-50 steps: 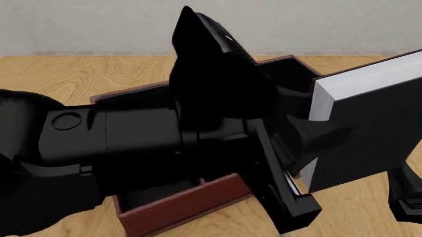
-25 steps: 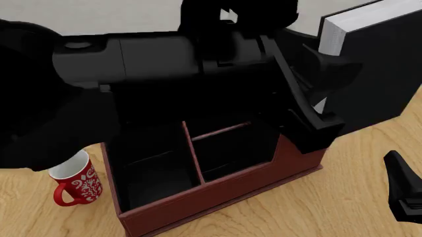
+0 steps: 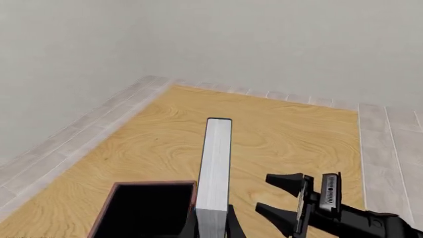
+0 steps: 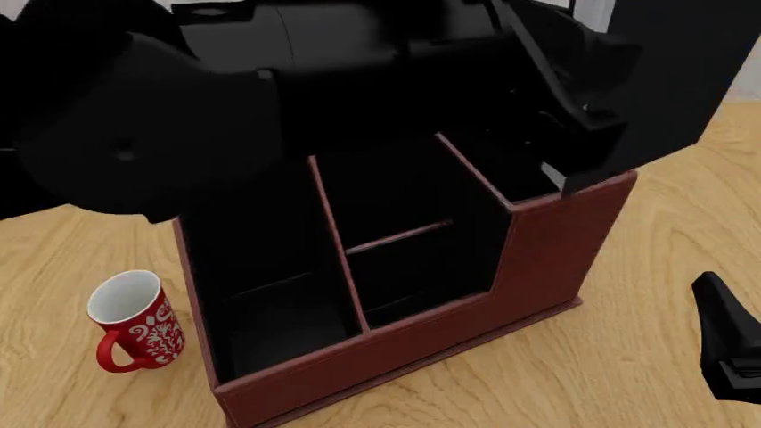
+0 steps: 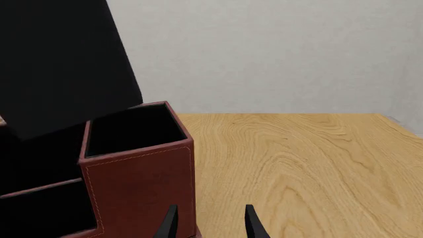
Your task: Pick up the book and place it in the right compartment of the caddy.
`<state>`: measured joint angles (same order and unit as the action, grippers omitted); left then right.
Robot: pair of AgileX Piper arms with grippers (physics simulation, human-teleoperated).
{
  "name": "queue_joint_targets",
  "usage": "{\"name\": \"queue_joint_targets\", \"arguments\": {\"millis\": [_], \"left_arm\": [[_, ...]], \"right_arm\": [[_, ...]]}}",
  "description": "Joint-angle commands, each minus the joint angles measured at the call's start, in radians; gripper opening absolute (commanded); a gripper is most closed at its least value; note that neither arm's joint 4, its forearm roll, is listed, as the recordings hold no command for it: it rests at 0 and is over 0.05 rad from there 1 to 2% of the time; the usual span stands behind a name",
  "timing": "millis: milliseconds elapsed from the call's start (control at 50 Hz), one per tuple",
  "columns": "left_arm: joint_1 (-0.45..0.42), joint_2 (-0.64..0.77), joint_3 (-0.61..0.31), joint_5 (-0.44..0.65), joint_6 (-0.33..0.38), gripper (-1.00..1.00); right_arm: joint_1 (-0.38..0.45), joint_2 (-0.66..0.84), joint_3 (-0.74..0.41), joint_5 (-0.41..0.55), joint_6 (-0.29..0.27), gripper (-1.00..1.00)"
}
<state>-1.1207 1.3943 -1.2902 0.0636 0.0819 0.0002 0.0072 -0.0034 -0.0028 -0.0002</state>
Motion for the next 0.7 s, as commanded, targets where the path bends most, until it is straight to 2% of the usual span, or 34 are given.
{"name": "queue_joint_targets", "arguments": {"millis": [20, 700], "left_arm": [[0.045, 0.046, -0.042, -0.029, 0.032, -1.0], [0.208, 0.252, -0.114, -0.106, 0.021, -1.0]], "right_arm": [[0.0, 0.0, 0.0, 0.0, 0.0, 1.0], [0.0, 0.0, 0.0, 0.0, 0.0, 1.0]]}}
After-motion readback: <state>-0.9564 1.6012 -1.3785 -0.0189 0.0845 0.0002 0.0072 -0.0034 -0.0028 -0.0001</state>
